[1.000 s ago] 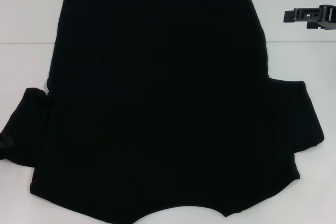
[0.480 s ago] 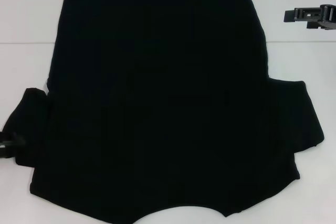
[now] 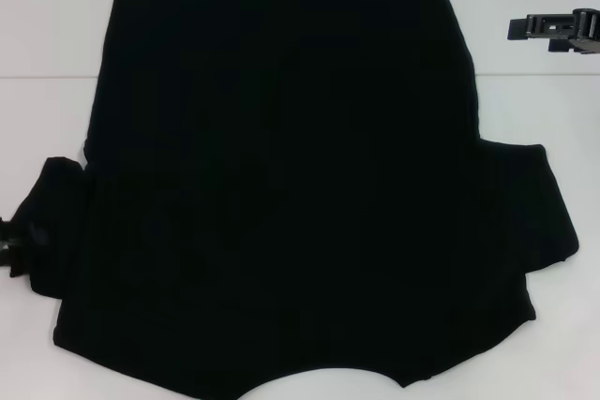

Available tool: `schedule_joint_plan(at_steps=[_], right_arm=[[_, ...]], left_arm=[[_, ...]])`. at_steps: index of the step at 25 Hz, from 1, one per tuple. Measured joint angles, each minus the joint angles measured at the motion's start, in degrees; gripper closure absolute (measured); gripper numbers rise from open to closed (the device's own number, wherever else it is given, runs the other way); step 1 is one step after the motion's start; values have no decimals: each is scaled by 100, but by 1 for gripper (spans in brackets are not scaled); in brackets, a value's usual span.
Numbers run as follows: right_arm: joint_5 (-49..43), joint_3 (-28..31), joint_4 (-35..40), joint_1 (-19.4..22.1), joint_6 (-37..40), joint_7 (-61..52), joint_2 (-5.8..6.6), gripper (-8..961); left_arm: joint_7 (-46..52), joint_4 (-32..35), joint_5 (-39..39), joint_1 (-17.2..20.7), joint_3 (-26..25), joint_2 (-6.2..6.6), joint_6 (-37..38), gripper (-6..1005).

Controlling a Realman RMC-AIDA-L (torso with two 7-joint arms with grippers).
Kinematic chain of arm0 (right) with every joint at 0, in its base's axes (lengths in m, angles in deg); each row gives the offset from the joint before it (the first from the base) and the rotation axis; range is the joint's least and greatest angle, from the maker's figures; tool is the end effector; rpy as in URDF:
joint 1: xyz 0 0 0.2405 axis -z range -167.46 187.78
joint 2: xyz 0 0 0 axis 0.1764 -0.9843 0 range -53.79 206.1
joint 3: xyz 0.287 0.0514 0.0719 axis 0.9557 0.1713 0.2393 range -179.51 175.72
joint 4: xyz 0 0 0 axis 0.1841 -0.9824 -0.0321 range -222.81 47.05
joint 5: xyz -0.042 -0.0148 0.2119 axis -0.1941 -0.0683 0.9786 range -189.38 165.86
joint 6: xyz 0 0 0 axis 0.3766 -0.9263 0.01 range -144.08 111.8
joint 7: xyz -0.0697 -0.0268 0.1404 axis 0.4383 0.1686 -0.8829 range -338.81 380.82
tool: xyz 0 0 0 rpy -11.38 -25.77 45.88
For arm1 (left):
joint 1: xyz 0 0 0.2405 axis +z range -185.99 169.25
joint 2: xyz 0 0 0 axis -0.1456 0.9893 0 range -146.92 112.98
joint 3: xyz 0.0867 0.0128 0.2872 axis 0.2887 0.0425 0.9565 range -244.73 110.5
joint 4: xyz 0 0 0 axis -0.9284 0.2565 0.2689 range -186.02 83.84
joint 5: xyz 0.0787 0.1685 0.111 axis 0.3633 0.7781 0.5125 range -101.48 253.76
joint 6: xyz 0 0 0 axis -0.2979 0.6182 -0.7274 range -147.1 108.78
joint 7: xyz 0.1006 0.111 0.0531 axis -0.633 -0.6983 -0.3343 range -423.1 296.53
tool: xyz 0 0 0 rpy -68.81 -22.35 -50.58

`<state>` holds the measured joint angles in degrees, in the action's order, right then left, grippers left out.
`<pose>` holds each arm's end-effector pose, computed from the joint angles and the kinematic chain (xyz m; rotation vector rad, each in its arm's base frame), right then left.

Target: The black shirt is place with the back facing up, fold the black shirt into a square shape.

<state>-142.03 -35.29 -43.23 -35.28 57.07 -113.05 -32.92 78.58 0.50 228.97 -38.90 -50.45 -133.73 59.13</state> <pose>0.2621 0.4941 0.0886 -2.1552 1.3516 0.5438 -0.4154 0.3603 0.0618 -1.6943 -1.8840 -0.2995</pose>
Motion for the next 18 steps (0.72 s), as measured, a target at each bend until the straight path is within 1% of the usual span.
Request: schedule_joint_plan(at_steps=[2, 4, 6, 11, 18], right_arm=[[2, 0, 0, 1, -1, -1, 0, 13], [2, 0, 0, 5, 0, -1, 0, 13], [2, 0, 0, 9, 0, -1, 0, 13], [3, 0, 0, 9, 0, -11, 0, 13], [2, 0, 0, 8, 0, 3, 0, 13]], left_arm=[[15, 131, 21, -8, 93, -43, -19, 395], [45, 181, 24, -9, 223, -57, -45, 395], [67, 188, 29, -13, 301, -58, -70, 396], [107, 265, 193, -57, 311, -58, -109, 396], [201, 307, 345, -113, 403, -30, -157, 397]])
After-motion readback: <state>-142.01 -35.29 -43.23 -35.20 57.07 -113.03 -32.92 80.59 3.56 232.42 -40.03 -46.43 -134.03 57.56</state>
